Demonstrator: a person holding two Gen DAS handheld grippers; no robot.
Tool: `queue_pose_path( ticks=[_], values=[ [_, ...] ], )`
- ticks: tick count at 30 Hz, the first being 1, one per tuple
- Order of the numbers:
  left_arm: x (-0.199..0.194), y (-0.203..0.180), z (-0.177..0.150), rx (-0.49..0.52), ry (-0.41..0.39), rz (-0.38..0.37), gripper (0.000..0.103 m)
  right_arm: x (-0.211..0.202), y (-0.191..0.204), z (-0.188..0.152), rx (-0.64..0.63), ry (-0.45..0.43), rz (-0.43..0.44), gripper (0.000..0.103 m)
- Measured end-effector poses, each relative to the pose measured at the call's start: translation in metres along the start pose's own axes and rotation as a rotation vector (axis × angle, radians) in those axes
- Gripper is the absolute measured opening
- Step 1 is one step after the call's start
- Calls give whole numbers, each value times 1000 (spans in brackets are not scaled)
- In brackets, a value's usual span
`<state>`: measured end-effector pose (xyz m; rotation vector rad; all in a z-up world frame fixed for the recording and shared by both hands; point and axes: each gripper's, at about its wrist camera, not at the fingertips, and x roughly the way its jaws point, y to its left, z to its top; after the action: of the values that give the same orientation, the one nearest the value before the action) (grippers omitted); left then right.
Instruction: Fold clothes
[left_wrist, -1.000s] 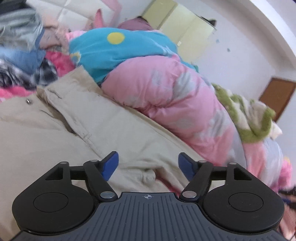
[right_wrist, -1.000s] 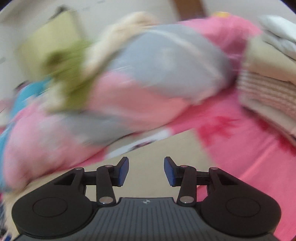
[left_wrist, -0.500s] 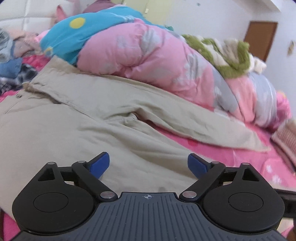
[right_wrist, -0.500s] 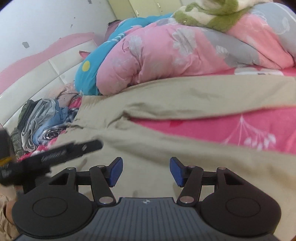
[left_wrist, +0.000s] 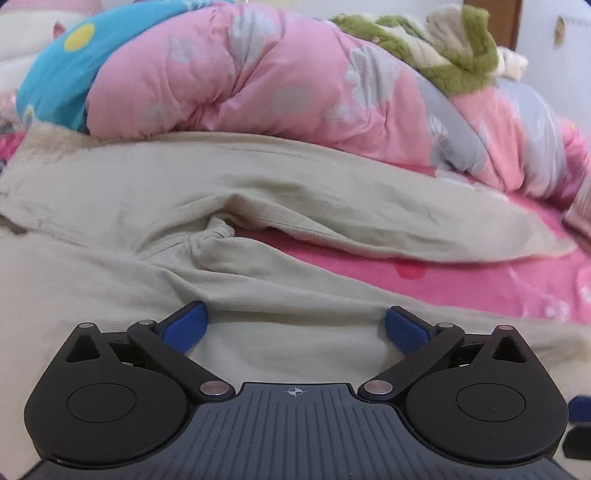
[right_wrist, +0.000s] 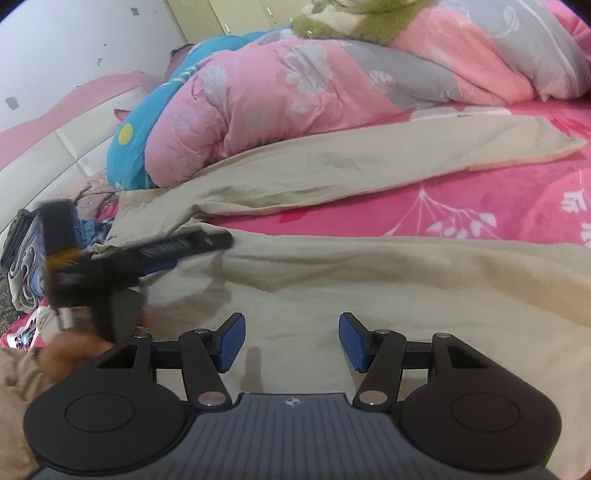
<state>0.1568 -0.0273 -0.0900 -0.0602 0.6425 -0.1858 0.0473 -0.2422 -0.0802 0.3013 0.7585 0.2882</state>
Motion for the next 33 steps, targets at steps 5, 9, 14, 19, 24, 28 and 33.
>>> queue_pose_path(
  ticks=[5, 9, 14, 19, 24, 28, 33],
  values=[
    [1, 1, -3, 10, -4, 3, 103, 3, 0, -2, -1, 5, -2, 59],
    [2, 0, -2, 12, 0, 4, 103, 5, 1, -4, -6, 8, -3, 59],
    [3, -1, -2, 26, 4, 15, 103, 2, 2, -5, 3, 8, 0, 59],
    [3, -1, -2, 28, 5, 16, 103, 3, 6, -8, 0, 13, 2, 60],
    [3, -1, -2, 28, 5, 15, 103, 1, 13, -11, 6, 17, 19, 60],
    [3, -1, -2, 28, 5, 16, 103, -2, 16, -13, 3, 21, 21, 60],
    [2, -1, -2, 28, 4, 15, 103, -5, 16, -15, 14, 24, 22, 60]
  ],
)
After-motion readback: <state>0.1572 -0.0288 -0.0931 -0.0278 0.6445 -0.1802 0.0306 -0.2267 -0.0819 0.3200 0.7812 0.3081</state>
